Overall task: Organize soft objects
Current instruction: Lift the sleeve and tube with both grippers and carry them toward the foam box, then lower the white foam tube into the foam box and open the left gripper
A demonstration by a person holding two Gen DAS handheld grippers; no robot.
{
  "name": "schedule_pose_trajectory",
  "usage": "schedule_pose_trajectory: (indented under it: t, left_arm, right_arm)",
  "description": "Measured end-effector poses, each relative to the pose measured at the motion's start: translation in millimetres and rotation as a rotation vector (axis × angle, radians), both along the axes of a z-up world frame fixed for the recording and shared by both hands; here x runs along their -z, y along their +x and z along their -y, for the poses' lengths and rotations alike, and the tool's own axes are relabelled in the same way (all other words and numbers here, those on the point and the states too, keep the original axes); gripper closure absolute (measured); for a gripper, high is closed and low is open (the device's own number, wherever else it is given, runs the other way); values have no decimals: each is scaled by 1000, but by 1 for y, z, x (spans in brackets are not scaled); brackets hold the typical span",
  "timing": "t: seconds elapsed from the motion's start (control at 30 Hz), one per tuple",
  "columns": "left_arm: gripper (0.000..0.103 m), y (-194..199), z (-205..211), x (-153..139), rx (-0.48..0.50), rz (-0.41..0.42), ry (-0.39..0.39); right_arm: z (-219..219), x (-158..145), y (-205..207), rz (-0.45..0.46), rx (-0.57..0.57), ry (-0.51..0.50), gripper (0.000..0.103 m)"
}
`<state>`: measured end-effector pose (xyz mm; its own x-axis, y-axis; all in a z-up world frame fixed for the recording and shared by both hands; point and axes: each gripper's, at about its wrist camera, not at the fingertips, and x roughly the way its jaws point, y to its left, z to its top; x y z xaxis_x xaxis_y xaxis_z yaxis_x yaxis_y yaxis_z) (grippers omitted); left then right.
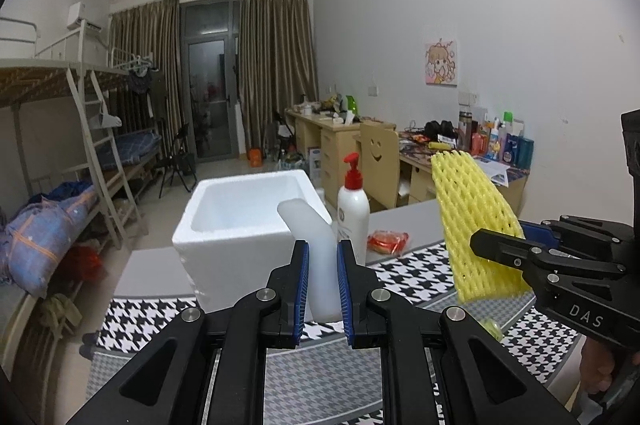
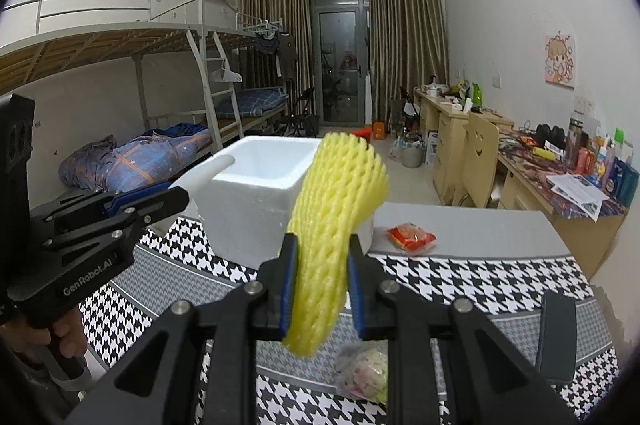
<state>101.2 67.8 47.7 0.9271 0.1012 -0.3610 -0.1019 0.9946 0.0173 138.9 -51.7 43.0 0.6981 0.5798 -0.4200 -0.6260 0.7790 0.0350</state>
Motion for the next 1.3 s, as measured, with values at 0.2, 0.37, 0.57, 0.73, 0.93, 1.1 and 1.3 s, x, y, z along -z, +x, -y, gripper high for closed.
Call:
schedule_pose_trajectory:
  t: [0.2, 0.37, 0.57, 0.73, 0.93, 1.1, 1.3]
  left_arm:
    - [87, 5, -7, -7, -11, 11, 9]
    - [87, 8, -10, -9, -41, 19, 35]
    - [87, 15, -13, -10, -76, 15, 47]
    - [87, 18, -15, -14, -80, 27, 49]
    - [87, 23, -21, -23, -81, 46, 52]
    - [87, 27, -24, -29, -78, 51, 52]
    - [87, 33, -30, -31, -77, 44, 47]
  right_arm:
    - [-10, -8, 1, 10, -12, 5, 76]
    - [-16, -14, 2, 18, -17, 6, 76]
    - [-27, -19, 6, 22, -28, -3, 76]
    - [-35, -22, 8, 30, -33, -10, 76]
    - [-40, -28, 11, 49, -39, -15, 76]
    - [-47, -35, 14, 53, -57, -18, 76]
    - [-53, -40, 20, 58, -73, -16, 76]
